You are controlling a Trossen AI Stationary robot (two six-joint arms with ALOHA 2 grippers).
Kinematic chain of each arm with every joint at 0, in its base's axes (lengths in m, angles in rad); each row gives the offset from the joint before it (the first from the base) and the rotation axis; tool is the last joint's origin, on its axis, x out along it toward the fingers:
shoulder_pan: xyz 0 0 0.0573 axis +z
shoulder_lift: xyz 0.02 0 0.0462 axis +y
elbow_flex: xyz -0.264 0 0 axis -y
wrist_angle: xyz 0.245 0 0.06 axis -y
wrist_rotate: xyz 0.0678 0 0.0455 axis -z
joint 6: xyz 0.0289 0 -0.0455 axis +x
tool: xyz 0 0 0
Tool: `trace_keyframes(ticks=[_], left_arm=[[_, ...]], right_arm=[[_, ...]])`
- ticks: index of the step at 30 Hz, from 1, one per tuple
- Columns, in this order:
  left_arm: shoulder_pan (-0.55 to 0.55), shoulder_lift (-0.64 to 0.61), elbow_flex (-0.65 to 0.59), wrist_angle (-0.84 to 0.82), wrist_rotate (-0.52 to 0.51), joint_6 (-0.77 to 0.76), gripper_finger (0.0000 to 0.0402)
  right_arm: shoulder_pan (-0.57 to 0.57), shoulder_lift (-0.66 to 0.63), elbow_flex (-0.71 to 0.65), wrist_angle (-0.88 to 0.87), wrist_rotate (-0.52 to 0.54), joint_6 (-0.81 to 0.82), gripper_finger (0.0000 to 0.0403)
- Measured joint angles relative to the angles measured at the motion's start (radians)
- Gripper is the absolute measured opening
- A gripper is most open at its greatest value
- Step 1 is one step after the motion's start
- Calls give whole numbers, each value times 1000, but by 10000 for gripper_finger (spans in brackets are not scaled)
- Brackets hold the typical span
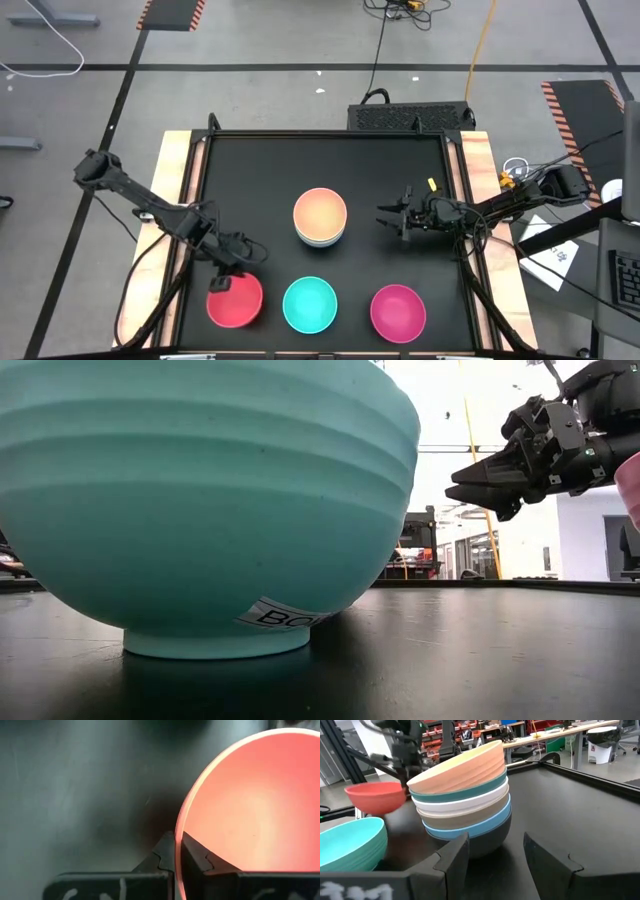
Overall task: Nest bowls inside each other
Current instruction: Stack the red bowl on the orange bowl
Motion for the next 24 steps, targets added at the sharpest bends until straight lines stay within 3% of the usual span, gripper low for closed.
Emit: trace_keyframes(ticks=[11, 16, 24], left_arm=[[83, 0, 235, -116, -101, 163, 6], [188, 28, 418, -259, -171, 238, 6], [356, 190, 768, -493, -205, 442, 6]], right_arm=[[0, 0, 0, -7, 0, 0, 183], [0, 0, 0, -7, 0, 0, 183], [0, 0, 0, -8, 0, 4, 183]])
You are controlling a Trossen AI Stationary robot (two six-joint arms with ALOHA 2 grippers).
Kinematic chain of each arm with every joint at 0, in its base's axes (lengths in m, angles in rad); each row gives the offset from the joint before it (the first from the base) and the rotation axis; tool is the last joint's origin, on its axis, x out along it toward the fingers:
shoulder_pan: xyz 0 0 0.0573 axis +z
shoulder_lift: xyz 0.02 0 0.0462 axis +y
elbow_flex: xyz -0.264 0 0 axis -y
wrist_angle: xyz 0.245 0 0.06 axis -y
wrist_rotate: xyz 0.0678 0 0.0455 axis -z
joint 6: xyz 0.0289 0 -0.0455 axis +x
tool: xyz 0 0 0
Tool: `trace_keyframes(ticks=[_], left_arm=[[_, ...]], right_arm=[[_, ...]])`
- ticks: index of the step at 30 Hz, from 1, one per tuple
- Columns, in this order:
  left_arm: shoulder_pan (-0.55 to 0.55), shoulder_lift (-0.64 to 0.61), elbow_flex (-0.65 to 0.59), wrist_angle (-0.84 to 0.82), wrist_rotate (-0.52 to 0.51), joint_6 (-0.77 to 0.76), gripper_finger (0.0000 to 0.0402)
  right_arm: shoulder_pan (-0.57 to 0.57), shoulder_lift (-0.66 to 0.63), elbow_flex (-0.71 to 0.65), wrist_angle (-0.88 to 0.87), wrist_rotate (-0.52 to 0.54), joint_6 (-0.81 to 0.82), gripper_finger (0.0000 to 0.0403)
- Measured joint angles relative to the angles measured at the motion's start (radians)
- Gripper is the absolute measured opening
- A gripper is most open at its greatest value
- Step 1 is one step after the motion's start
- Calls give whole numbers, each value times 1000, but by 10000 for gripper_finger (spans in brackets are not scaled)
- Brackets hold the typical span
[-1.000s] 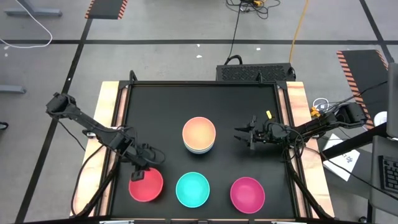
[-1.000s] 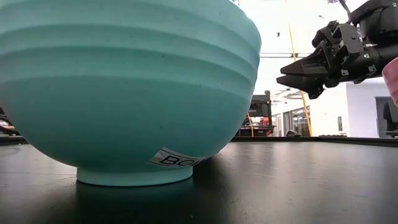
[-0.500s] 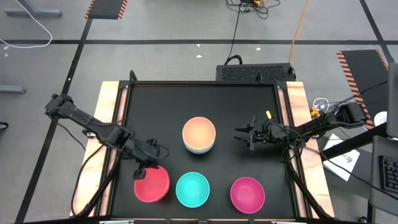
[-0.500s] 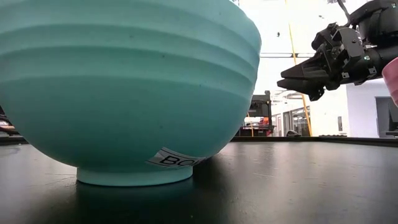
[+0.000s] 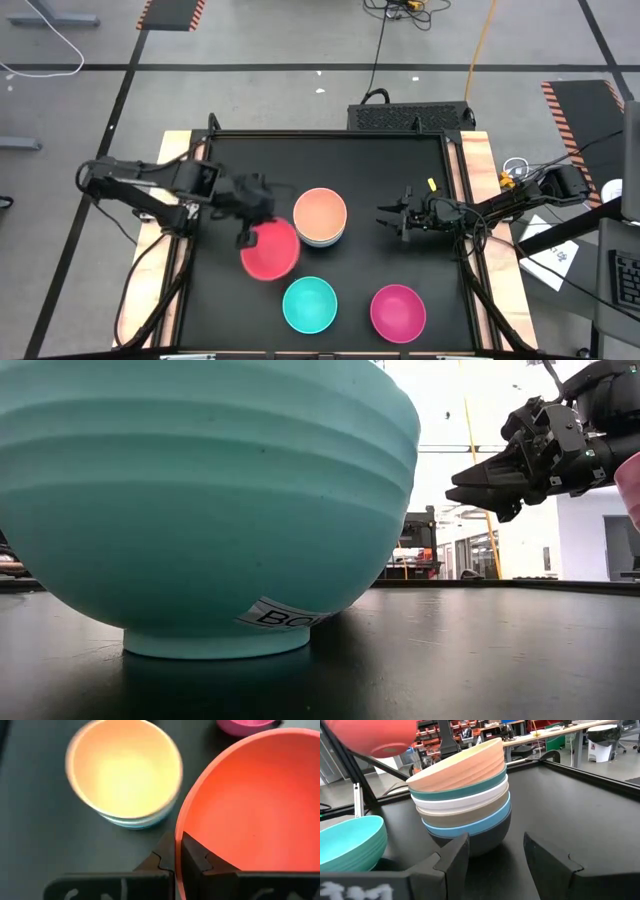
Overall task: Nest bowls inside each other
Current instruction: Stack the red bowl on the orange bowl
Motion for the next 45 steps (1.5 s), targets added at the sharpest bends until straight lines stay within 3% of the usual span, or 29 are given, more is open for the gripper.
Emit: trace_keyframes(ticks=[12, 24, 45], left_arm=[[242, 306, 333, -160, 62, 174, 6], [328, 512, 559, -221, 68, 293, 6], [302, 689, 593, -184, 180, 382, 6]], right_arm=[[0, 0, 0, -18, -2, 11, 183], [0, 0, 0, -43, -2, 11, 183], [0, 0, 0, -44, -3, 8, 183]])
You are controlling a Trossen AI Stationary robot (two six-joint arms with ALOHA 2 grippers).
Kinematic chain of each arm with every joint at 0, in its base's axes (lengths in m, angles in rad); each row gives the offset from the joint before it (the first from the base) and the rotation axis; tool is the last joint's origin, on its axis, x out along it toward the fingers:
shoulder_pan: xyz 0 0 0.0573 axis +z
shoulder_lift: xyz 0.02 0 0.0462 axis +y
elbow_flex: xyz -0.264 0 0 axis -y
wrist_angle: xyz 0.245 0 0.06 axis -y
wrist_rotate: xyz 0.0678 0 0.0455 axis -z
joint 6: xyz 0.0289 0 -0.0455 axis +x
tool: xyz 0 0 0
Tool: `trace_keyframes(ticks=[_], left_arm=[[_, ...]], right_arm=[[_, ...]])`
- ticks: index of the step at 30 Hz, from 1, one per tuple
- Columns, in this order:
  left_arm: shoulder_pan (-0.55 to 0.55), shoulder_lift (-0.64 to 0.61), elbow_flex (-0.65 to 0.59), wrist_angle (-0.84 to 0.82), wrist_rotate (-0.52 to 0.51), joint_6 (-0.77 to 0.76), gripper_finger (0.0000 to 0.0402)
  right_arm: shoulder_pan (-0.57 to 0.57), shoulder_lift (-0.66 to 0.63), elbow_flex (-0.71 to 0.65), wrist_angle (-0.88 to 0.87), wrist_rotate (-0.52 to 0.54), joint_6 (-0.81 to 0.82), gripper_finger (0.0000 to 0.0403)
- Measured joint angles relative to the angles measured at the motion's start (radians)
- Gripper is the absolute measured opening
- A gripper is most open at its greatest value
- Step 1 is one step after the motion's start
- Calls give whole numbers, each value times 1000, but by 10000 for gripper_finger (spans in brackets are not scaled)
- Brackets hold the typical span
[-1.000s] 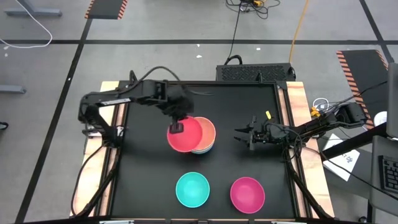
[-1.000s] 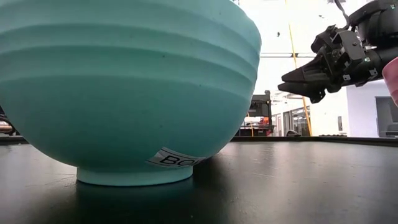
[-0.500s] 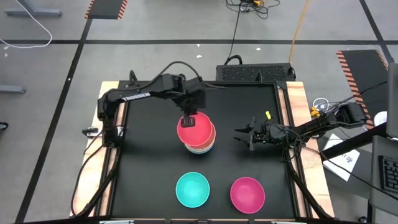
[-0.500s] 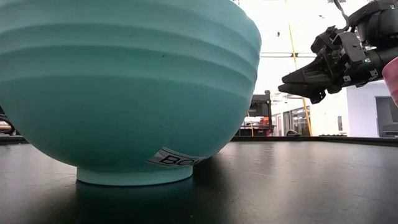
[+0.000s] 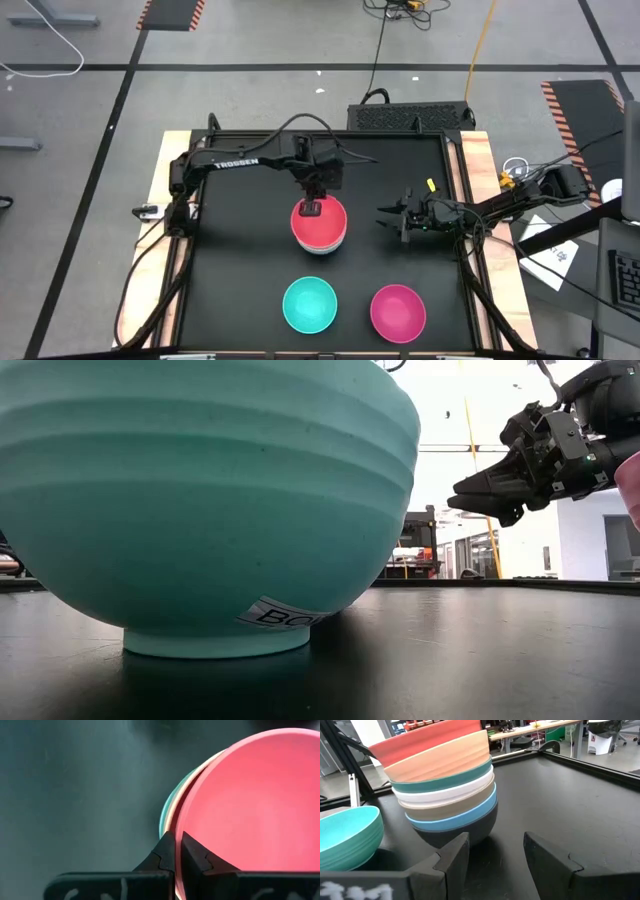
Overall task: Nest bowls inside each other
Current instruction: Stack the red bowl on the orange bowl, then stack the pink bowl on the red bowl
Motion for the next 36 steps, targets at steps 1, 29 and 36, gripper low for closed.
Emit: trace_keyframes(ticks=[1, 29, 36], left_arm=[[0, 0, 0, 4, 1, 2, 6], [-10, -33, 0, 50, -17, 30, 176], [-10, -180, -1, 61, -88, 25, 226]], right_arm=[[1, 0, 0, 1, 0, 0, 183], [19, 0, 0, 1, 0, 0, 183], [19, 0, 0, 1, 1, 6, 183]])
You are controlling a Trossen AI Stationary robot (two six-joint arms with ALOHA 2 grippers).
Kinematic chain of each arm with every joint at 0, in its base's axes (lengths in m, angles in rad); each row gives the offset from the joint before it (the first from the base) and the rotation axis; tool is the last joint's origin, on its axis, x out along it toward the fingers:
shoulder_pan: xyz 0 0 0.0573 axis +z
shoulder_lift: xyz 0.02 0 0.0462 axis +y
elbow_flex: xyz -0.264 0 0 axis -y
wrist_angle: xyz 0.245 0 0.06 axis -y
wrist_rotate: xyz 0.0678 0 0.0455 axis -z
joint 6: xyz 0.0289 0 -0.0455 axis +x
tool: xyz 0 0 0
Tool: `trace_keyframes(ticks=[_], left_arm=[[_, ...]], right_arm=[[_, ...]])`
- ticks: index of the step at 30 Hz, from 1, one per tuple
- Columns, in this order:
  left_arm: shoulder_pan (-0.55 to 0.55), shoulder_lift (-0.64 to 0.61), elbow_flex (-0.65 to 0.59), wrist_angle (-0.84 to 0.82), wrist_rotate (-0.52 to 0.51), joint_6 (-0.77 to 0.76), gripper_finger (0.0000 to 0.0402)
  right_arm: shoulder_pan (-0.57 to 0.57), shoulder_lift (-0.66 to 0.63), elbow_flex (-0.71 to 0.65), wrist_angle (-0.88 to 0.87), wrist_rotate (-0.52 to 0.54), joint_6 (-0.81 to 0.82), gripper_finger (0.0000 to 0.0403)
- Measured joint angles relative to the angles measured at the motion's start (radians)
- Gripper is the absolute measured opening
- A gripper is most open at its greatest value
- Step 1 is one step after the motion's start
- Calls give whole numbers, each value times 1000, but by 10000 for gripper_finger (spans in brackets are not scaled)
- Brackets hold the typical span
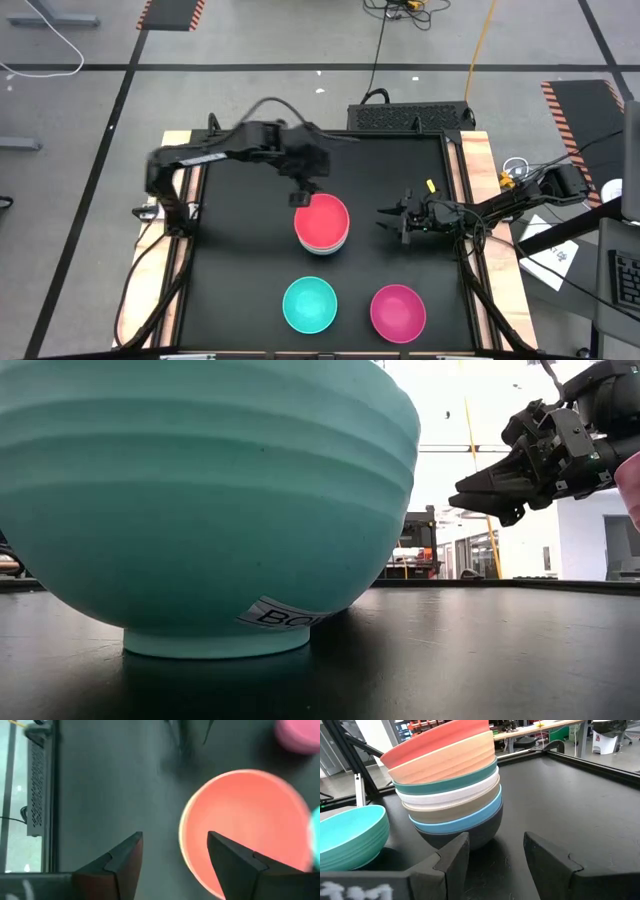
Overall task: Nest bowls inside each other
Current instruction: Stack the pink bowl on the red bowl
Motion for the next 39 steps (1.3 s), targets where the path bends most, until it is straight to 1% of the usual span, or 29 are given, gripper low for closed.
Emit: trace_keyframes(ticks=[3, 5, 9, 11, 13, 14, 16, 18, 19, 21, 24, 27, 30, 34, 39], left_arm=[[-3, -82, -43, 1, 20, -26, 235], [-9, -140, -122, 18, 26, -25, 236], [-12, -279, -399, 131, 87, -36, 236], [-8, -353, -560, 229, 102, -48, 236], [-3, -430, -723, 352, 119, -67, 236], [-1, -471, -802, 433, 144, -76, 236], [4, -562, -953, 614, 245, -88, 236], [-6, -648, -1101, 852, 350, -134, 236], [-16, -684, -1171, 972, 380, -163, 236], [-41, -746, -1290, 1140, 405, -190, 236], [-80, -833, -1446, 1334, 394, -111, 236], [-91, -890, -1572, 1458, 312, -81, 236], [-71, -942, -1669, 1514, 219, -118, 236], [-26, -1006, -1771, 1509, 106, -178, 236], [17, -1086, -1886, 1509, 121, -208, 236]], right_arm=[[0, 0, 0, -1, 0, 8, 183], [0, 0, 0, -1, 0, 9, 183], [0, 0, 0, 0, 1, 13, 183], [0, 0, 0, 2, 1, 14, 183], [0, 0, 0, 4, 1, 17, 183], [0, 0, 0, 4, 1, 17, 183], [0, 0, 0, 5, 2, 23, 183], [0, 0, 0, 6, 2, 35, 183], [0, 0, 0, 7, 2, 37, 183], [0, 0, 0, 11, 2, 43, 183], [0, 0, 0, 20, 3, 43, 183], [0, 0, 0, 30, 3, 43, 183], [0, 0, 0, 38, 3, 43, 183], [0, 0, 0, 54, 4, 36, 183], [0, 0, 0, 74, 7, 10, 183]])
